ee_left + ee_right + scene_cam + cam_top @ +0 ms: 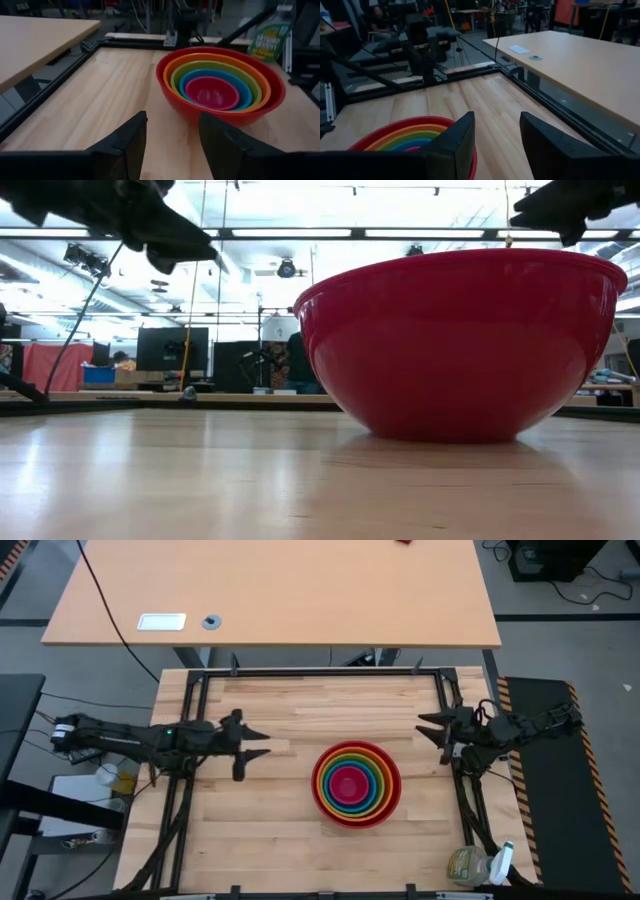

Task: Nest bowls inside each other
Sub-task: Return to Home Position

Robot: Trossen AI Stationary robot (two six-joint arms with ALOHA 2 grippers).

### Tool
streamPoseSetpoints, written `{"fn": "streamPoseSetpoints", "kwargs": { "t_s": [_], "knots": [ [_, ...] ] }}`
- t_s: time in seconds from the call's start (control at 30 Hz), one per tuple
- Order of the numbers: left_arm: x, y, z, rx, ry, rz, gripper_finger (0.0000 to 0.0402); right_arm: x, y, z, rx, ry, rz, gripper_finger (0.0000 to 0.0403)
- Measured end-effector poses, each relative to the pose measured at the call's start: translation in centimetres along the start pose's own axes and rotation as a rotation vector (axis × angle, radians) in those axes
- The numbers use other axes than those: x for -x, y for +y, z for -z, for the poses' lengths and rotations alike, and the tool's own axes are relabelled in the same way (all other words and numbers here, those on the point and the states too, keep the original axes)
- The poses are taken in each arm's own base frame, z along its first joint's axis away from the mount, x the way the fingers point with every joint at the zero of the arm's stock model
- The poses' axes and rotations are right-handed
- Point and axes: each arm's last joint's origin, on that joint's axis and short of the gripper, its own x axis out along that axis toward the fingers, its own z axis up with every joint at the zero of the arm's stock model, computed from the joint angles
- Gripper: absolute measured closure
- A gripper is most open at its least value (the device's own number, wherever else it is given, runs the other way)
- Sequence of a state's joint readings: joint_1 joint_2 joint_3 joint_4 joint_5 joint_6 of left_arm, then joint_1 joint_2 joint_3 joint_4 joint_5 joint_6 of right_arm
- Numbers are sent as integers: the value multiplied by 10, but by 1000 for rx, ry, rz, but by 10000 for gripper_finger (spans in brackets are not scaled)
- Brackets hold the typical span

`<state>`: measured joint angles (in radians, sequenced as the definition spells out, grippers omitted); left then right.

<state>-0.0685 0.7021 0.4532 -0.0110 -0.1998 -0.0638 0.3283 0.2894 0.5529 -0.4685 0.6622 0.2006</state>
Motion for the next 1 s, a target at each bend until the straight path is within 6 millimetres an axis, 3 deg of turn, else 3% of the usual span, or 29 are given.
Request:
{"fn": "streamPoseSetpoints", "kwargs": {
  "t_s": [0.2,0.47,1.0],
  "knots": [
    [21,5,14,52,-78,5,221,-8,1,26,-15,-44,-18,238],
    [34,10,42,111,-161,1,221,-6,-6,55,-36,-93,-38,238],
    [53,12,56,72,-230,30,221,-14,-5,80,-46,-135,-31,249]
  ]
}}
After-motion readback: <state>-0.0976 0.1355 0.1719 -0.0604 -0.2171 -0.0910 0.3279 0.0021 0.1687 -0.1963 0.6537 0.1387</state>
